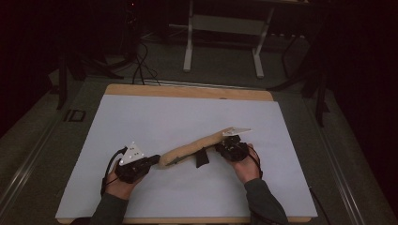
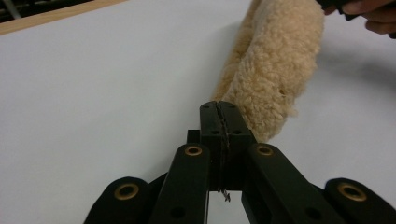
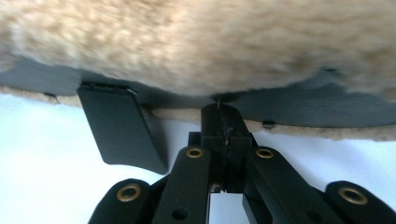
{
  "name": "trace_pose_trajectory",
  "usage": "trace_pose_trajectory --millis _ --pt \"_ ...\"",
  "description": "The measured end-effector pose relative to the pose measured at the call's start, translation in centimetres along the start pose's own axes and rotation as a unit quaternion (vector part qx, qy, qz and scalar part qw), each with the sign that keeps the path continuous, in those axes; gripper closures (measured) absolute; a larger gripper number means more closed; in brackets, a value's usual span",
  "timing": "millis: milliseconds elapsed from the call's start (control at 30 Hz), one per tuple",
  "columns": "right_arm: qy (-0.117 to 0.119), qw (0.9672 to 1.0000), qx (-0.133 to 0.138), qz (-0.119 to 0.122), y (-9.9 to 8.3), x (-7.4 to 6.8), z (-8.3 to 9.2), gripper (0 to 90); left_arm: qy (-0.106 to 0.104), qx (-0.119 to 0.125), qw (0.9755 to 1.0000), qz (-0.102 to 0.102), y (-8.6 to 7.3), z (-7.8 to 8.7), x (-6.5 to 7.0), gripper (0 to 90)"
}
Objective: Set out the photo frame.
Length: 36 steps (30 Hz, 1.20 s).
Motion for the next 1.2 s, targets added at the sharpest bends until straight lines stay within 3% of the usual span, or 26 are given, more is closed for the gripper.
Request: trace_pose_trajectory --millis 1200 --pt "0.007 0.9998 -0.012 0.015 1.3 -1.4 -0.9 90.0 -0.054 0.007 0.9985 -0.012 0.3 -0.4 3.4 90.0"
Point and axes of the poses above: each handheld gripper's, and its own axes: z roughly backward along the jaws, y roughly out of its top, x roughly to its right, the point moved 10 cm from there along -z, roughly forward along the jaws, and after that the axes turned 9 degrees about y, right-handed, at the moved point
